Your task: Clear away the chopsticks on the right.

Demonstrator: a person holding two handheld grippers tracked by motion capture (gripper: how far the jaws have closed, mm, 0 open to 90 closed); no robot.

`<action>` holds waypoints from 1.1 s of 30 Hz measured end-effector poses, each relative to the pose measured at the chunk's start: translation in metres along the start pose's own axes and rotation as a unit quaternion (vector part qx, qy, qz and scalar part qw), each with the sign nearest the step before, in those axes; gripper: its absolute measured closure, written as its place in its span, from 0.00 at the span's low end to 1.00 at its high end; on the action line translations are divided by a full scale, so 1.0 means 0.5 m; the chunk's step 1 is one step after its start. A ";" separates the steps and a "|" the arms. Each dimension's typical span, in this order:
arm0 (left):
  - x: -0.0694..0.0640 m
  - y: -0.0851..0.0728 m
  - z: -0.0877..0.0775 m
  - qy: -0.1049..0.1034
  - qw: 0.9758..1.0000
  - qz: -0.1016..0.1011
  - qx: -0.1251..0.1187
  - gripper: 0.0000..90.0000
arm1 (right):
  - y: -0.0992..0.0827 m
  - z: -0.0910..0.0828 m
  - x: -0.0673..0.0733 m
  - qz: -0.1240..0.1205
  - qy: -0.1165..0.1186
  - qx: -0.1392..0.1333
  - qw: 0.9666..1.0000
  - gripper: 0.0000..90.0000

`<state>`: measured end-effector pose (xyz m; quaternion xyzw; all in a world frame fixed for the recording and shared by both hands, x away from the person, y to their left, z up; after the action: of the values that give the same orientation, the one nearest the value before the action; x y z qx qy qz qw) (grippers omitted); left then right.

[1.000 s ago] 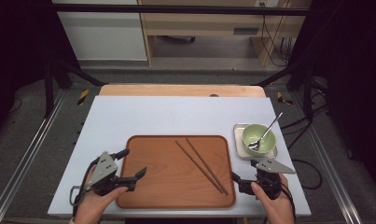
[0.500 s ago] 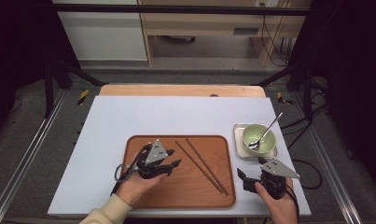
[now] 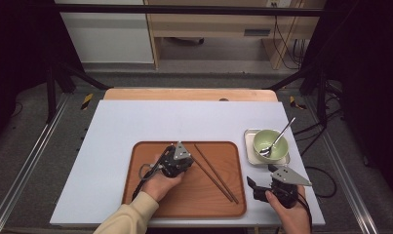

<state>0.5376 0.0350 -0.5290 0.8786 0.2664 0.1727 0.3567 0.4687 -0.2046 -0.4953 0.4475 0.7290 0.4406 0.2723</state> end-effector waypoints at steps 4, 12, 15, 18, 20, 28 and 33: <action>0.019 -0.006 0.016 0.010 1.000 -0.011 0.008 0.99 | -0.002 0.002 0.002 -0.002 0.001 0.004 1.000 0.15; 0.028 -0.005 0.038 0.012 1.000 -0.015 0.015 0.99 | -0.004 0.003 0.000 0.001 -0.001 0.006 1.000 0.15; 0.022 0.001 0.045 0.007 1.000 -0.016 0.011 0.99 | -0.004 0.004 0.001 0.001 0.001 0.007 1.000 0.16; 0.014 0.009 0.053 0.004 1.000 -0.012 0.008 0.99 | -0.004 0.005 0.002 0.000 0.000 0.008 1.000 0.16; 0.012 0.015 0.059 0.003 1.000 -0.009 0.006 0.99 | -0.004 0.005 0.002 0.001 0.001 0.008 1.000 0.16; -0.015 0.032 0.073 -0.016 1.000 -0.015 -0.003 0.99 | -0.005 0.009 0.002 0.002 0.004 0.010 1.000 0.17; -0.028 0.041 0.080 -0.024 1.000 -0.018 -0.007 1.00 | -0.006 0.012 0.002 0.008 0.005 0.011 1.000 0.17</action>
<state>0.5532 -0.0071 -0.5436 0.8750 0.2724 0.1469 0.3723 0.4718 -0.2018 -0.5006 0.4541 0.7316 0.4371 0.2600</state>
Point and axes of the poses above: each handheld gripper's, and its own axes: z roughly forward along the jaws, y roughly out of its top, x roughly to its left, the point moved 10 cm from there along z, roughly forward along the jaws, and after that the axes turned 2 degrees about z, right-handed, at the moved point
